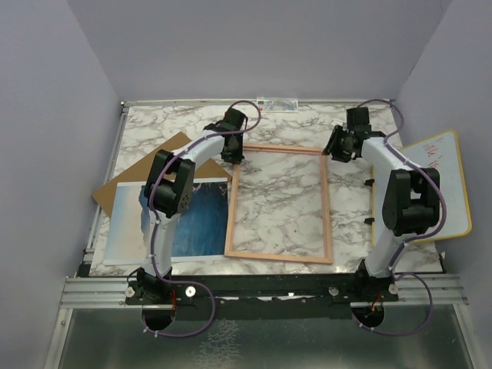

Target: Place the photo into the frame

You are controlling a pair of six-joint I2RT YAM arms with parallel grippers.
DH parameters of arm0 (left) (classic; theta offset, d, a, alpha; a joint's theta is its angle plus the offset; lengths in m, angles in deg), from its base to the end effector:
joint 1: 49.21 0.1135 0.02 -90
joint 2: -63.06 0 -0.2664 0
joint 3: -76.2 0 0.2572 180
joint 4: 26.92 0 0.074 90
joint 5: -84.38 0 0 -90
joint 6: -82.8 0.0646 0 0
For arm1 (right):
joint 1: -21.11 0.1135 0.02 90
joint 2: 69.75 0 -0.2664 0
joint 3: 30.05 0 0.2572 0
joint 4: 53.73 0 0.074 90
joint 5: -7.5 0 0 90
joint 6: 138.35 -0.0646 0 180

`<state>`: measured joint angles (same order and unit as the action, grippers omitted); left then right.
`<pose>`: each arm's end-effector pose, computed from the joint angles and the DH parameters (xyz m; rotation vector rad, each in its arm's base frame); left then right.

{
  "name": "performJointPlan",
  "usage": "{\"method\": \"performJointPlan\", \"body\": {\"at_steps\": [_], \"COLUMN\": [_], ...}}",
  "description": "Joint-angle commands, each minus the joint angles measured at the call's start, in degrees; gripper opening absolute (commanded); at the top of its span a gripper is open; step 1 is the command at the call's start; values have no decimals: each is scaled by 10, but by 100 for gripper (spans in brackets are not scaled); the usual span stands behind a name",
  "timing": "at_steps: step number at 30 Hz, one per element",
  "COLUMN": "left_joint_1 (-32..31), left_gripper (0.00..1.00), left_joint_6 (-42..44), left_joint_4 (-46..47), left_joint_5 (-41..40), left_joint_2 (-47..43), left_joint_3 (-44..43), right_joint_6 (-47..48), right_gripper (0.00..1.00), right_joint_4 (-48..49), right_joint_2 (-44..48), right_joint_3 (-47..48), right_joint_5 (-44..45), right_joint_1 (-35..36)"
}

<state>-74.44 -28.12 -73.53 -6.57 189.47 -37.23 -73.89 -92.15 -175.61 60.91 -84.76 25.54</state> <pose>0.4518 -0.2117 0.1506 0.0931 2.6333 -0.2606 0.4227 0.0353 0.1925 0.4455 2.4807 0.2640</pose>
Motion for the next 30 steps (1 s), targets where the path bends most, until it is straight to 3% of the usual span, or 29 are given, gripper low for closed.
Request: {"method": "performJointPlan", "body": {"at_steps": [1,5,9,13,16,26,30], "left_joint_1": [2,2,2,2,2,2,2], "left_gripper": [0,0,0,0,0,0,0], "left_joint_6": [33,33,28,20,14,-5,-17], "left_joint_4": [23,70,123,144,150,155,150], "left_joint_5": [-3,20,33,35,42,46,55], "left_joint_2": [-69,-112,-151,-165,-166,-161,-147], "left_joint_3": [-23,1,49,72,73,74,67], "right_joint_6": [-32,-39,-37,-43,-46,-91,-117], "right_gripper": [47,50,55,77,87,89,82], "right_joint_4": [54,100,117,175,252,422,490], "right_joint_2": [53,77,88,114,136,114,131], "right_joint_3": [-54,-99,-128,-168,-209,-272,-299], "right_joint_5": [-90,-160,-159,-167,-225,-474,-549], "right_joint_1": [-35,-55,-59,-69,-79,-91,-91]}}
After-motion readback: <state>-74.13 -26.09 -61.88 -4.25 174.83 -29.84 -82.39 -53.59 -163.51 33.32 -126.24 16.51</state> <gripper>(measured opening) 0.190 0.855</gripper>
